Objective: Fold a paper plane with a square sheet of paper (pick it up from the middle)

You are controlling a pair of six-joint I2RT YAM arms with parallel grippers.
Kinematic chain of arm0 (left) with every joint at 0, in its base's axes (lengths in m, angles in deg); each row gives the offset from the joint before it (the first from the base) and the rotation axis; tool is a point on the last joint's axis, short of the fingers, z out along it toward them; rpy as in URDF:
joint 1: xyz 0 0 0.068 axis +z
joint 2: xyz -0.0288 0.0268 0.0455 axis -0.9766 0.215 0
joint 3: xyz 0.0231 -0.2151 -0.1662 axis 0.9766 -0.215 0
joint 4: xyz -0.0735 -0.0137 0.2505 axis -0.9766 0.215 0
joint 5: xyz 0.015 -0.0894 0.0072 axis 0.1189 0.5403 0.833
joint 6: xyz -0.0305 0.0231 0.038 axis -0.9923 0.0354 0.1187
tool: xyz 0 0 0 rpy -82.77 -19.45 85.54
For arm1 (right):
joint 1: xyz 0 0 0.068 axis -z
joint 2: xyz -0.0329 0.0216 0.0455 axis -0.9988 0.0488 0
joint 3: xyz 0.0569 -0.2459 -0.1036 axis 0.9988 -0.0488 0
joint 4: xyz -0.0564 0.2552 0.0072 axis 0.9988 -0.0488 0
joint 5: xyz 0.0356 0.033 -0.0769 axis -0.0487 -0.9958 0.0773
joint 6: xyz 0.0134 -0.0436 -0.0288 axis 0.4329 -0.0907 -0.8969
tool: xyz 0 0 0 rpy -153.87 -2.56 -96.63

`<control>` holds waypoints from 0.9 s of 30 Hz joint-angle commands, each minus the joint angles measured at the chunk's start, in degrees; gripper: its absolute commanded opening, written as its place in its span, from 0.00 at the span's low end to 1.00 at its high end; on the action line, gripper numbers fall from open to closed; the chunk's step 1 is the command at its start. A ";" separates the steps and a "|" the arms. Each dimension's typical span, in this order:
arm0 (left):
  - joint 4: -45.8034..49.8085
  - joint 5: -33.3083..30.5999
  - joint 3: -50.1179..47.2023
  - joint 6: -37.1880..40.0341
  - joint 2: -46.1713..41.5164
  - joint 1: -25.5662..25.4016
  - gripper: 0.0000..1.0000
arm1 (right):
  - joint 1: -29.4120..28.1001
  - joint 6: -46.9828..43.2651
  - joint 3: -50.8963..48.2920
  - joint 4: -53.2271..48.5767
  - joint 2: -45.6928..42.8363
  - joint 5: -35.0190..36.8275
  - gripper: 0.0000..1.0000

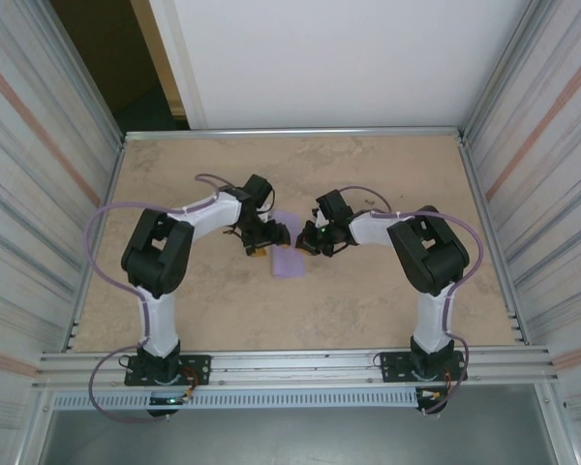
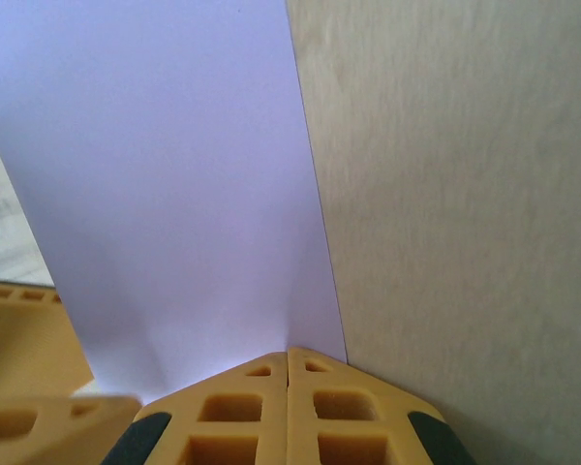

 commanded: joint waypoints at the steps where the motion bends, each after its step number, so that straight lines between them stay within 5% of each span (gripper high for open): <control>1: -3.87 4.69 -4.63 -2.24 -4.99 -0.22 0.68 | -1.71 1.31 -4.02 -8.57 -0.73 3.69 0.00; 9: -10.73 7.72 -15.34 -4.58 -10.25 -1.13 0.65 | -3.61 6.69 -10.14 -6.64 -6.29 5.57 0.00; 27: -11.17 2.33 -17.17 -9.61 -5.69 -4.06 0.50 | -3.13 7.93 -11.05 -2.95 -9.05 5.09 0.10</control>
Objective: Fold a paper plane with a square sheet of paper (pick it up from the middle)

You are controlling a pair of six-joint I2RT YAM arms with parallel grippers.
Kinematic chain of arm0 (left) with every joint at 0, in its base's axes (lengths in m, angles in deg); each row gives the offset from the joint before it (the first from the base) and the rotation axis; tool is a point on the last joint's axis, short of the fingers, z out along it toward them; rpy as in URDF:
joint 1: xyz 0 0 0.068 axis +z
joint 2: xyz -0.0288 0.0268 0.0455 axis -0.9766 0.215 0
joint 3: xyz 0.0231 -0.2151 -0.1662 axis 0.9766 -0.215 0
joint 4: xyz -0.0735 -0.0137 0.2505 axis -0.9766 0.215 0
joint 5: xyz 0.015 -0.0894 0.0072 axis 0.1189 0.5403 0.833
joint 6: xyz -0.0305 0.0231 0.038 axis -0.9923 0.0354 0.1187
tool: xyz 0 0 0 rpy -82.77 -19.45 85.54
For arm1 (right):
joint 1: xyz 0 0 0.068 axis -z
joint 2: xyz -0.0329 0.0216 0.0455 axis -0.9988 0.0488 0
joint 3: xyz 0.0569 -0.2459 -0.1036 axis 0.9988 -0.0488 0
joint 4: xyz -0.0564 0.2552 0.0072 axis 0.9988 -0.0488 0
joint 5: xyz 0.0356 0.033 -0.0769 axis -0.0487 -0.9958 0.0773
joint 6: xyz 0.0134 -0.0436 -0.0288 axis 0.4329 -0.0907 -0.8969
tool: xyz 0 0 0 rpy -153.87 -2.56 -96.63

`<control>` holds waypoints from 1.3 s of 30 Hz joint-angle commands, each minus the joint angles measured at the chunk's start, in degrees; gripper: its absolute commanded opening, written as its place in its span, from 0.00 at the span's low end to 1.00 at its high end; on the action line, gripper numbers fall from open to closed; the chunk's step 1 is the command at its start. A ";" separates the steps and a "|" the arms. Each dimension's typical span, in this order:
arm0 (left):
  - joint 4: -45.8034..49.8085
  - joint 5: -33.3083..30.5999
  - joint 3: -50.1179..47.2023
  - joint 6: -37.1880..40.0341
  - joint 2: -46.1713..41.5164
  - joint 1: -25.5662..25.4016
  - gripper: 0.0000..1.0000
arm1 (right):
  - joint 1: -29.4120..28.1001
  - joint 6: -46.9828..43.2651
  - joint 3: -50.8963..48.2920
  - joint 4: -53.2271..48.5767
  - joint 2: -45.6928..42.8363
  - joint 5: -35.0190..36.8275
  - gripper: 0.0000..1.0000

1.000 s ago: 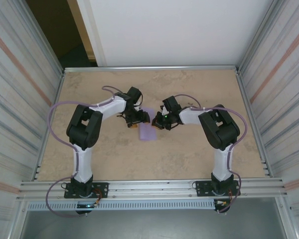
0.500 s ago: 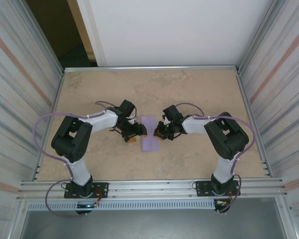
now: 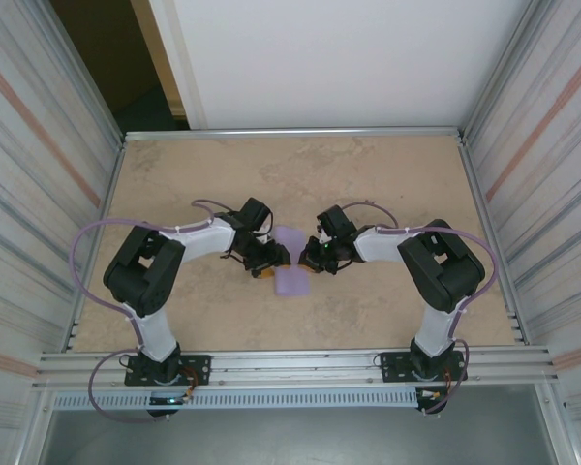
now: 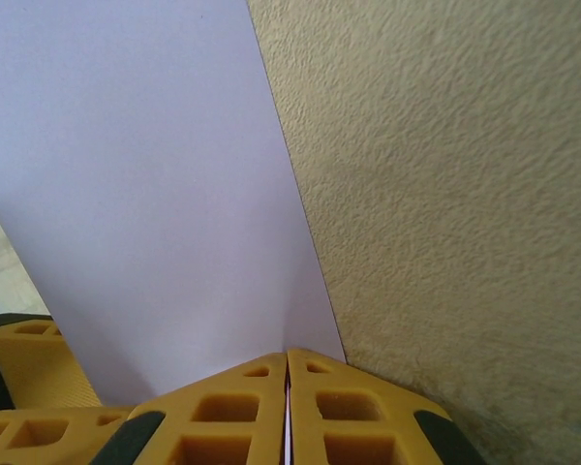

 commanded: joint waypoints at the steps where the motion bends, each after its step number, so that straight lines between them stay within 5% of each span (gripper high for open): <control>1: 2.23 -2.96 -1.62 -1.12 2.18 -0.21 0.49 | 0.58 0.27 -1.98 -3.29 -2.17 2.19 0.11; 13: 5.07 -5.18 -1.42 -1.62 7.12 -0.79 0.47 | 5.92 -2.55 -6.56 -3.99 -16.46 7.40 0.23; 39: 6.93 -5.71 0.04 3.29 11.62 -0.89 0.43 | 7.81 -2.74 -9.47 -4.23 -16.67 7.53 0.23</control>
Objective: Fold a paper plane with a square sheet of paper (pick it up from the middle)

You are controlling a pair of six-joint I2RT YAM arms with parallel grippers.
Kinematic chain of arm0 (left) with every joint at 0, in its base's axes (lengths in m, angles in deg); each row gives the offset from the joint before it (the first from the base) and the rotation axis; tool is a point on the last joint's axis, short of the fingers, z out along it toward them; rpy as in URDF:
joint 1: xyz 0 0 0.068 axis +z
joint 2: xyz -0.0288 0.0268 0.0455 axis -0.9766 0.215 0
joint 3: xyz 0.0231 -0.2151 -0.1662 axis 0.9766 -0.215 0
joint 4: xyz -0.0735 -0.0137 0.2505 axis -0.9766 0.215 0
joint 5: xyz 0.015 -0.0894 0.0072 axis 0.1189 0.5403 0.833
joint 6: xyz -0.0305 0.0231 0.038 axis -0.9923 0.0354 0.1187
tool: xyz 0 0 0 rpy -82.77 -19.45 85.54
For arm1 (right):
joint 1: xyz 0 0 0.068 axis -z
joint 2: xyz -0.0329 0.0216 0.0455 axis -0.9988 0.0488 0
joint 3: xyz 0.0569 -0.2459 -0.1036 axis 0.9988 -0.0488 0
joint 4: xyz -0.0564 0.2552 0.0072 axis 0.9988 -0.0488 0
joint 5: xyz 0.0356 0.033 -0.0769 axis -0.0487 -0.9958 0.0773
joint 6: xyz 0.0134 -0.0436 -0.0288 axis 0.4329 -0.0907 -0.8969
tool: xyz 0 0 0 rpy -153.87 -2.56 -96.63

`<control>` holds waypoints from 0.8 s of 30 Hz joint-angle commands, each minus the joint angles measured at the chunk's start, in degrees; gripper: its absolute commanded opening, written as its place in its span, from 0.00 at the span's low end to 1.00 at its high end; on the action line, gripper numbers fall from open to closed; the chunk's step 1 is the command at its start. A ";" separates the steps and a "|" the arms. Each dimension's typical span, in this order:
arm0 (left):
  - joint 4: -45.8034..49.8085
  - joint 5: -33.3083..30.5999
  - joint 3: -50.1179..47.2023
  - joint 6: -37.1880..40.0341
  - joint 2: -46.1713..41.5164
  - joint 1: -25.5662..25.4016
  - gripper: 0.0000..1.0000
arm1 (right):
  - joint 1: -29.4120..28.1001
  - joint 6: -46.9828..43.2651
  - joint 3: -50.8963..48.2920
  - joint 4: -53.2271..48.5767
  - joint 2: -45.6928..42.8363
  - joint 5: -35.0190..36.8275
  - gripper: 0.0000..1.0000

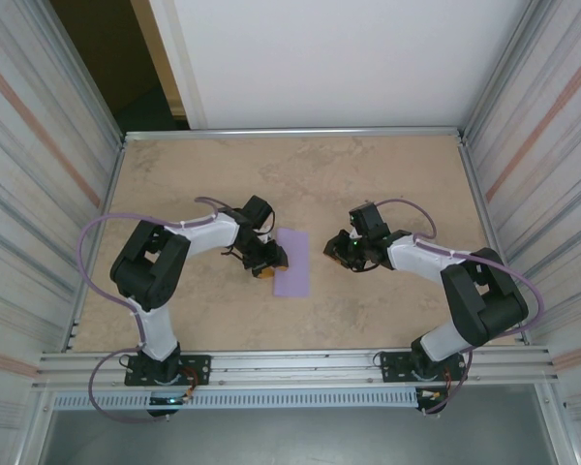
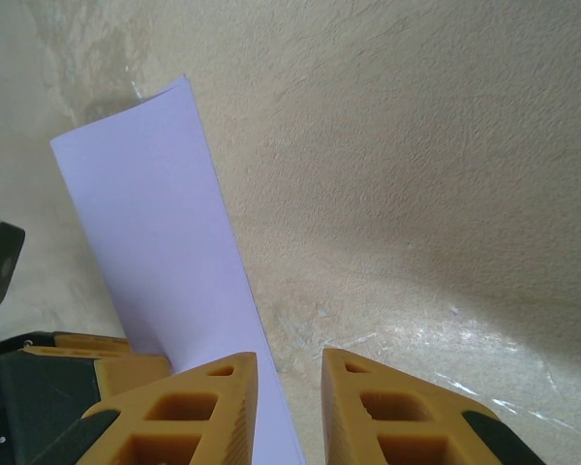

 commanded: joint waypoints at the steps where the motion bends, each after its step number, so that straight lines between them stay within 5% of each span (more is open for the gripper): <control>1: 1.21 -4.95 -3.64 1.06 7.43 -1.11 0.43 | -0.28 -1.07 -0.43 -0.74 -0.01 1.02 0.23; 24: 4.30 -5.91 -2.25 -0.74 10.55 -1.12 0.45 | -7.08 -5.21 4.69 4.63 7.41 -6.97 0.20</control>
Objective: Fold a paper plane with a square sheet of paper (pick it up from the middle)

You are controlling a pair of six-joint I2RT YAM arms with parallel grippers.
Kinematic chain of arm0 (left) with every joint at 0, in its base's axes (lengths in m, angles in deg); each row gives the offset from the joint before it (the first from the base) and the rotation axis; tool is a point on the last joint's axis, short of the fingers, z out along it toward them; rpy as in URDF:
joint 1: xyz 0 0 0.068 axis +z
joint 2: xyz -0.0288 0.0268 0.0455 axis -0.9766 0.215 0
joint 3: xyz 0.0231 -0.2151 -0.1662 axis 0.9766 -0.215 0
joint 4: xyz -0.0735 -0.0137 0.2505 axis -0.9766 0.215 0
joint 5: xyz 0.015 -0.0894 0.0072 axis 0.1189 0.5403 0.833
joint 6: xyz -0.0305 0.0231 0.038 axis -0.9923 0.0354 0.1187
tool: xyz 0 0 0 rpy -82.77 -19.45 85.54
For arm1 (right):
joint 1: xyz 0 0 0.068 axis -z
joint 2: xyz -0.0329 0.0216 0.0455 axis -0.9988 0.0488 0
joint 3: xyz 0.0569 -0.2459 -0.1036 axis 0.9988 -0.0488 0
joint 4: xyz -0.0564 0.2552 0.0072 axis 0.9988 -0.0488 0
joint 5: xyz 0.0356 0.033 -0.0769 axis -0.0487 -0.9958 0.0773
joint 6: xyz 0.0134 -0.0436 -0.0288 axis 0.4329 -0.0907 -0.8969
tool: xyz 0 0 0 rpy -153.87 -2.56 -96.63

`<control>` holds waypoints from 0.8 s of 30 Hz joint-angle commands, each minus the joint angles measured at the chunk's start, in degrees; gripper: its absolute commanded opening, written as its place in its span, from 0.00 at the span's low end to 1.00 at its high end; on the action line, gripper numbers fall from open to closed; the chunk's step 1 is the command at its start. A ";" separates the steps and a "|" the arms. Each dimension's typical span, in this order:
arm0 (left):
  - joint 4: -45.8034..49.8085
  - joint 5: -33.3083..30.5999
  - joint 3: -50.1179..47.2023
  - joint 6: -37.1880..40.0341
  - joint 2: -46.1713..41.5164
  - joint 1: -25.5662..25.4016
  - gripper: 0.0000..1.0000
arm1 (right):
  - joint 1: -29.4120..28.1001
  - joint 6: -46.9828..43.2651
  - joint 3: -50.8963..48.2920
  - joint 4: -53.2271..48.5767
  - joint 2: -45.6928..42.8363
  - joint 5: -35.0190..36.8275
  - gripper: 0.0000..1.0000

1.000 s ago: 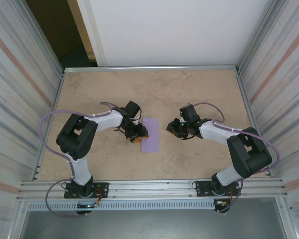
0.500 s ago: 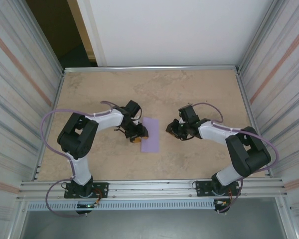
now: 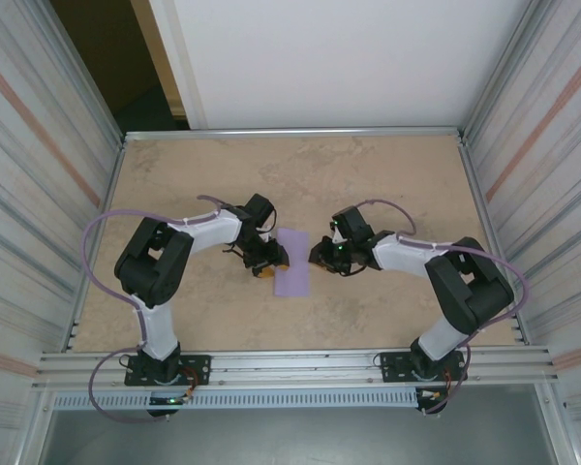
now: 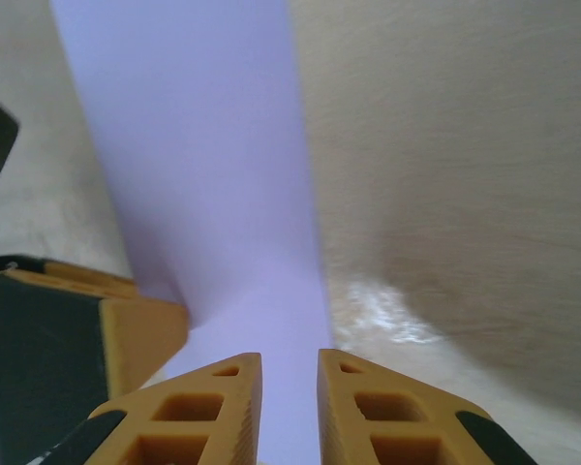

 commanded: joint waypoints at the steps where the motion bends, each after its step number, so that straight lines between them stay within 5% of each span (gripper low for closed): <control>1: 1.15 -6.30 -4.57 -0.41 8.52 -1.22 0.45 | -1.21 -1.81 2.21 1.95 2.08 -3.16 0.19; 24: 2.15 -6.11 -3.85 0.54 6.66 -1.19 0.45 | -2.16 -3.81 4.09 -6.01 14.75 -1.18 0.08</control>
